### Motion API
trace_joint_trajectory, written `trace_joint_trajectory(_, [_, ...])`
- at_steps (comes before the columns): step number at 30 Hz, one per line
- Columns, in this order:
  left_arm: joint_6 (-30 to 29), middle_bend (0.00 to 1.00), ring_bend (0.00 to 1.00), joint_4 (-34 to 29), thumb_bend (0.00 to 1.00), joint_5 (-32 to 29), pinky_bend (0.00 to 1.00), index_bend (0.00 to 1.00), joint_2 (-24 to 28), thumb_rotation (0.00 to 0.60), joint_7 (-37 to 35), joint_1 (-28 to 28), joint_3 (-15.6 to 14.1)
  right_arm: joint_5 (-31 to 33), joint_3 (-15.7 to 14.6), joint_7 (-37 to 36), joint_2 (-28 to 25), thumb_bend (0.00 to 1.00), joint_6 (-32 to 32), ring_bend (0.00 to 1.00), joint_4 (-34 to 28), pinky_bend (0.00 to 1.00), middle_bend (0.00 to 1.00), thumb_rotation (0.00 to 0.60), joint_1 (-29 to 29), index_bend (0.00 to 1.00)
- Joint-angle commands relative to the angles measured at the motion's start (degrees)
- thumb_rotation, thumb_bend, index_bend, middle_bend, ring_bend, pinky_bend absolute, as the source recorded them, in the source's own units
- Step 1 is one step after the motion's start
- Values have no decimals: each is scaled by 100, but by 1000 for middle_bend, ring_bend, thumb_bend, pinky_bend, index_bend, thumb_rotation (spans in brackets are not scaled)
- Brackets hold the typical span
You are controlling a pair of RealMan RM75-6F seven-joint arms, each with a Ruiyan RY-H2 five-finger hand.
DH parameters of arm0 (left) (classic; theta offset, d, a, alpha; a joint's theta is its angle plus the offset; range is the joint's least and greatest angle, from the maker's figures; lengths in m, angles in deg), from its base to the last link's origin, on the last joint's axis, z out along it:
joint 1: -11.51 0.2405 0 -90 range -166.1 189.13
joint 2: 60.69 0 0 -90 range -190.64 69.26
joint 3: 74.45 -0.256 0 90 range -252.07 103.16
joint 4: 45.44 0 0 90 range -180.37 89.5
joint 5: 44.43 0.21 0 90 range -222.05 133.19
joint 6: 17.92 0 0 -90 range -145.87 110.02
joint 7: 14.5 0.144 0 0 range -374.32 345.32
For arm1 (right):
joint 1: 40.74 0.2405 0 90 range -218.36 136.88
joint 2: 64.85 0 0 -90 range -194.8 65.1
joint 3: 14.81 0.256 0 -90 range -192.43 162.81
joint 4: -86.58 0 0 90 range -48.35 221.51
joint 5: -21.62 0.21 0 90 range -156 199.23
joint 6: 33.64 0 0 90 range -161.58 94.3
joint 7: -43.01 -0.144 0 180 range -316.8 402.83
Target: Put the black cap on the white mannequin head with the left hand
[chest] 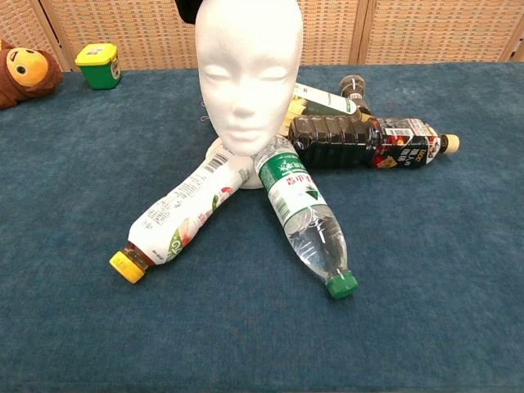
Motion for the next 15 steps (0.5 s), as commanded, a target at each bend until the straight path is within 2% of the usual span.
trace_joint_trajectory(1, [16,563,499,40,465,55,744,830,-94,600,37,-82,-67,20,2,-24,-1,112,-13,409,22,406,354,600,-18,272])
trace_joint_trajectory(8, [-134,564,499,-68,462,461,742,830,-59,600,220,-165,-391,86,10,-134,9,112,-27,409,115,406,354,600,-66,272])
trace_joint_trajectory(15, [-339,564,499,-506,458,827,735,830,231,600,441,-95,-664,112,18,-232,45,113,12,410,217,404,354,600,-58,272])
